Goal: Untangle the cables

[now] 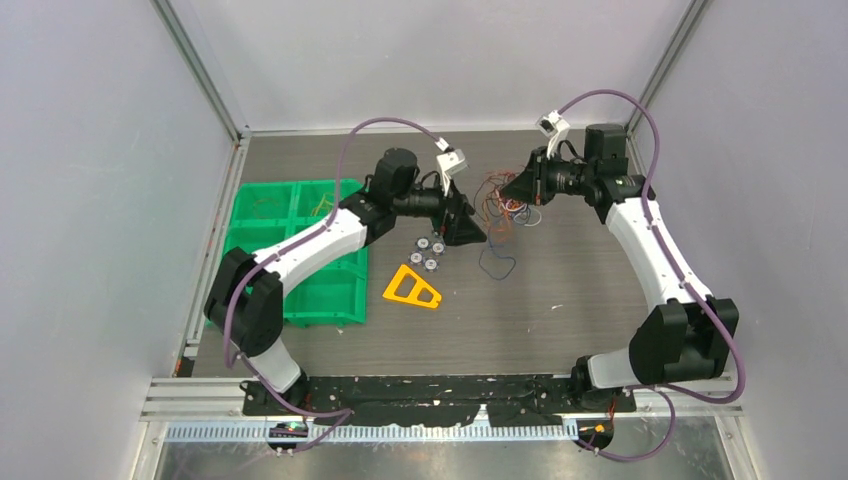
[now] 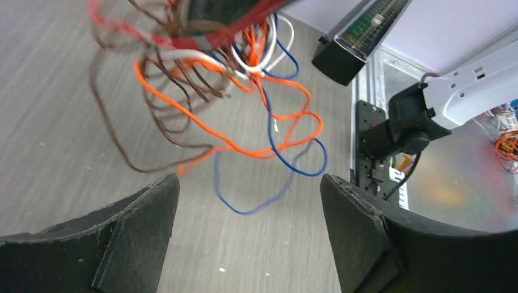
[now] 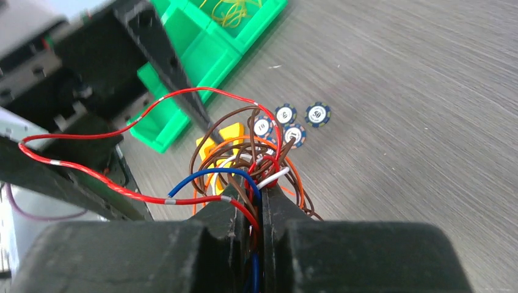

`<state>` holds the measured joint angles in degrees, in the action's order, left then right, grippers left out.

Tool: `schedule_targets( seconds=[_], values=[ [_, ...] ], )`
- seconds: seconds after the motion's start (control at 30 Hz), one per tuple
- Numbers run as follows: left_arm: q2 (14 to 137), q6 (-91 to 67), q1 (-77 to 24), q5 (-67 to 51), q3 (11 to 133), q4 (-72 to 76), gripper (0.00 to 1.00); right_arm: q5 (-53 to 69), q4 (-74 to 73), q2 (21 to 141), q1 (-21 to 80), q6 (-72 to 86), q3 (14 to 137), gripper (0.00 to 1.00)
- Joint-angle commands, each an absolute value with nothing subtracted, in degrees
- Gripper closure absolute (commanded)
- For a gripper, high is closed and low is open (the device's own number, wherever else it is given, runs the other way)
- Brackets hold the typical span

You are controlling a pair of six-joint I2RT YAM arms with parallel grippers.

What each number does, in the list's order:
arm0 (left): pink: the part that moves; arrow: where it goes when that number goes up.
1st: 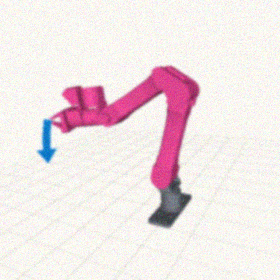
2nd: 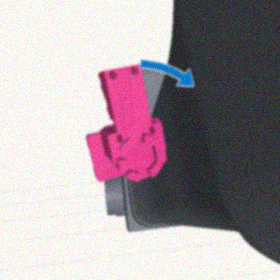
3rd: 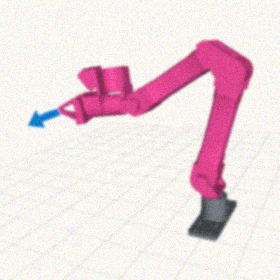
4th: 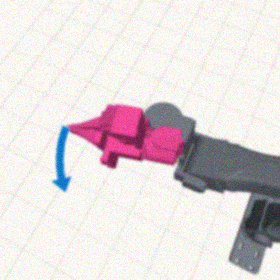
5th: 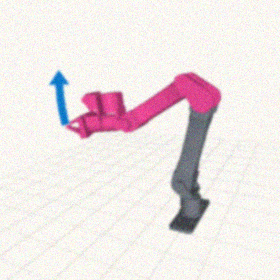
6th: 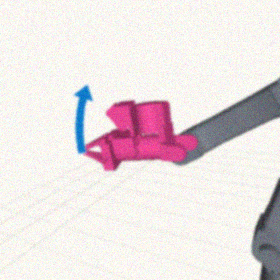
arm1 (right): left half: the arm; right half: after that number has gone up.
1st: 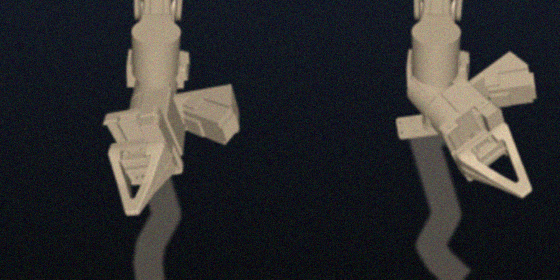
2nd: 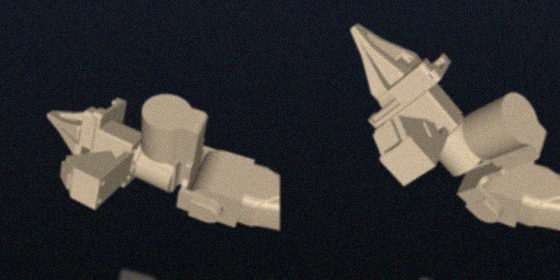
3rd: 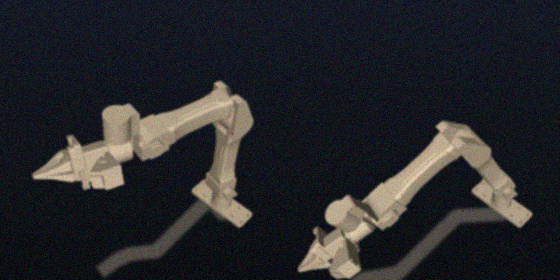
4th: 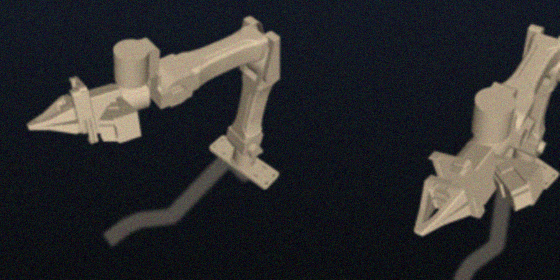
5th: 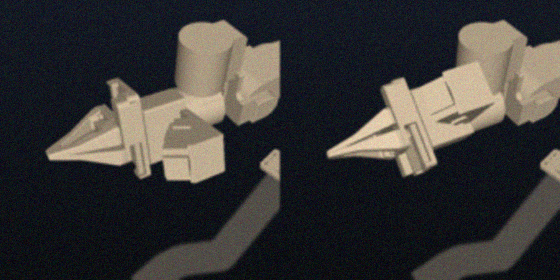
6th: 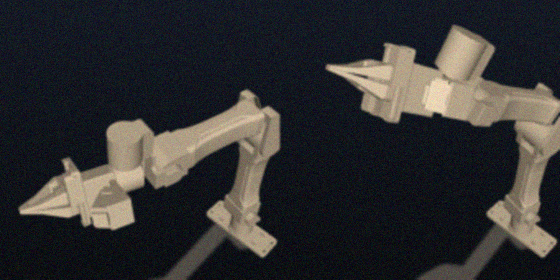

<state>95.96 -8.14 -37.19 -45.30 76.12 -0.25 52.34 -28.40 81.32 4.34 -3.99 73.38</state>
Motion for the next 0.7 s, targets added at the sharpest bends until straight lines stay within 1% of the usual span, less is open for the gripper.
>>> schedule_targets(
  seconds=[0.0, 0.13, 0.23, 0.37, 0.6, 0.67],
  values=[
    [91.6, -15.2, -37.9, -45.4, 71.3, 14.2, 0.16, 45.3, -15.1, 77.7, 4.4, 10.7, 70.1, 0.94],
    [92.3, -16.4, -38.1, -45.4, 70.4, 14.5, 0.29, 43.5, -9.4, 76.5, 4.4, 18.3, 66.7, 0.94],
    [93.8, -20.6, -38.2, -45.7, 71.0, 16.0, 0.37, 43.5, -7.8, 76.2, 4.4, 19.8, 65.5, 0.94],
    [95.0, -23.3, -38.7, -45.6, 71.3, 17.1, 0.43, 43.4, -8.6, 75.8, 4.4, 19.1, 65.3, 0.94],
    [97.2, -23.0, -38.9, -44.5, 73.6, 12.7, 0.45, 44.1, -7.9, 75.5, 4.4, 20.3, 65.5, 0.94],
    [97.4, -22.7, -38.9, -44.7, 74.0, 12.2, 0.50, 44.2, -7.7, 75.5, 4.4, 20.5, 65.4, 0.94]
  ],
)
